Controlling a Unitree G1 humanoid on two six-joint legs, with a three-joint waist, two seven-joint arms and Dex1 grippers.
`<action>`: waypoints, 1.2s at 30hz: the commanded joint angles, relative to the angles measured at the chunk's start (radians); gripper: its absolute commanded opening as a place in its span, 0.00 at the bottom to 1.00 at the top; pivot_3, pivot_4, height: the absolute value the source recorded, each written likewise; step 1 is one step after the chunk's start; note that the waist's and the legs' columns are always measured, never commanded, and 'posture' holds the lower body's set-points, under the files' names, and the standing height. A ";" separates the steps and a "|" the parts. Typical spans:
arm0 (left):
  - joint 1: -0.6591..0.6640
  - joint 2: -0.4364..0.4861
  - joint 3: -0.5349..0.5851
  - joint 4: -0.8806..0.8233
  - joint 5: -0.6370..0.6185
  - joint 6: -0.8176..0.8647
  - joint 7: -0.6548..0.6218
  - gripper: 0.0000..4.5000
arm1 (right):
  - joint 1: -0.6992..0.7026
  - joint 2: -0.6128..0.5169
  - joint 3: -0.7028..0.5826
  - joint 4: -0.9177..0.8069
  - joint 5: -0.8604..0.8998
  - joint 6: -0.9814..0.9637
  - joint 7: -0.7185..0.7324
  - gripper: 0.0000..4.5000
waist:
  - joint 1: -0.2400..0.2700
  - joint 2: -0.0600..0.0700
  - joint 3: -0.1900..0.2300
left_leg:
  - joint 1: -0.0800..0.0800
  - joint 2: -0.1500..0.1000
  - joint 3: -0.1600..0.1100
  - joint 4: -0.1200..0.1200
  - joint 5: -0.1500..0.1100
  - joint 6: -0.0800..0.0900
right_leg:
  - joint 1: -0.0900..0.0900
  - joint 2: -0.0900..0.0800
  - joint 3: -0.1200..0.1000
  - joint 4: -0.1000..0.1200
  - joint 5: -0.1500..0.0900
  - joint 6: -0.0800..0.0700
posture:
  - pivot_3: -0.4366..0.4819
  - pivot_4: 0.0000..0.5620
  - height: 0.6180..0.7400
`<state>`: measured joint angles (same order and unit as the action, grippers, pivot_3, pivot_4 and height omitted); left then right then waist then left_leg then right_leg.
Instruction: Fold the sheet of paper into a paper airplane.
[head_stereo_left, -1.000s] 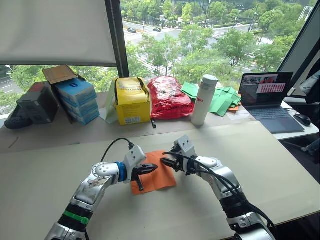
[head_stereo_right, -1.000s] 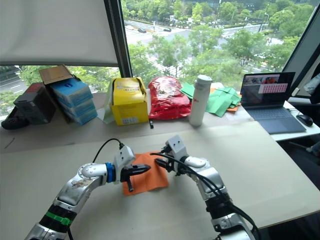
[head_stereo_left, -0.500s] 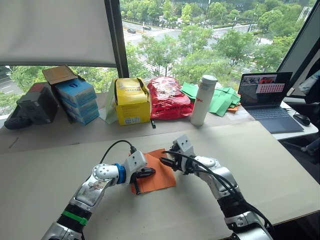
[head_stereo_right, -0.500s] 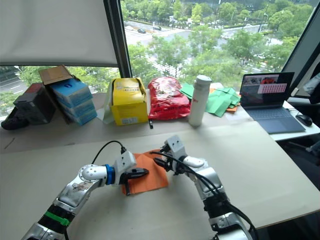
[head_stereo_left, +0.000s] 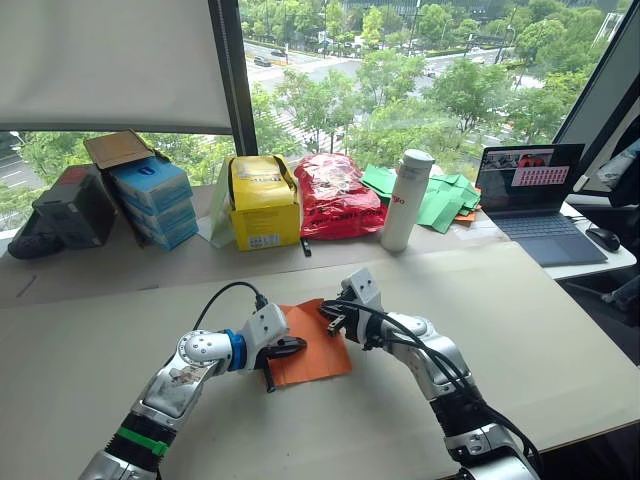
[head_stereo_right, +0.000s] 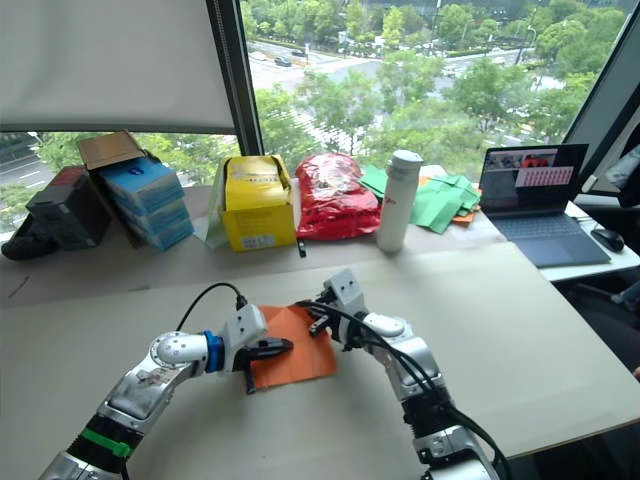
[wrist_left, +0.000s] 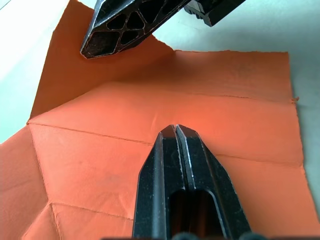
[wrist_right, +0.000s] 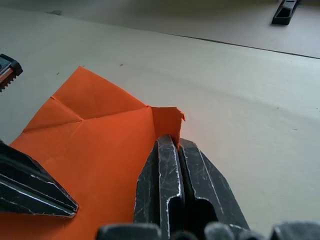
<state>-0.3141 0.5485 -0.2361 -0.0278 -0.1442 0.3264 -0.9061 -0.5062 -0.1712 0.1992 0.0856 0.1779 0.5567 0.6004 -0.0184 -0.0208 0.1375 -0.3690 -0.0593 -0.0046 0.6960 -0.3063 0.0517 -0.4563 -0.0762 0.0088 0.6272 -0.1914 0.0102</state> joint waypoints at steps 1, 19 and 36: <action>0.027 0.021 0.046 -0.012 -0.031 0.073 0.005 0.00 | 0.035 -0.026 0.064 -0.086 -0.031 -0.121 0.051 0.00 | -0.001 0.000 0.000 | 0.000 0.000 0.000 0.000 0.000 0.000 | 0.000 0.000 0.000 0.000 0.000 0.000 | 0.48 0.27 1.00; 0.053 0.069 0.180 -0.078 -0.132 0.191 0.022 0.00 | 0.078 -0.064 0.240 -0.123 -0.292 -0.235 -0.008 0.00 | 0.000 0.000 0.000 | 0.000 0.000 0.000 0.000 0.001 -0.001 | 0.000 0.000 -0.001 0.000 0.000 0.000 | 0.48 0.27 1.00; -0.014 0.062 0.180 -0.092 -0.152 0.217 0.023 0.00 | 0.071 -0.060 0.242 -0.184 -0.234 -0.091 0.078 0.00 | 0.001 0.000 0.000 | 0.000 0.000 0.000 0.000 0.000 -0.001 | -0.001 0.000 -0.001 0.000 0.000 0.000 | 0.48 0.27 1.00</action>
<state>-0.3134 0.6071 -0.0686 -0.0843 -0.2800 0.5439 -0.8830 -0.4389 -0.2354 0.4312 -0.0536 -0.0567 0.4467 0.6733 -0.0172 -0.0209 0.1376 -0.3693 -0.0595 -0.0044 0.6961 -0.3058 0.0507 -0.4569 -0.0757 0.0080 0.6272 -0.1915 0.0101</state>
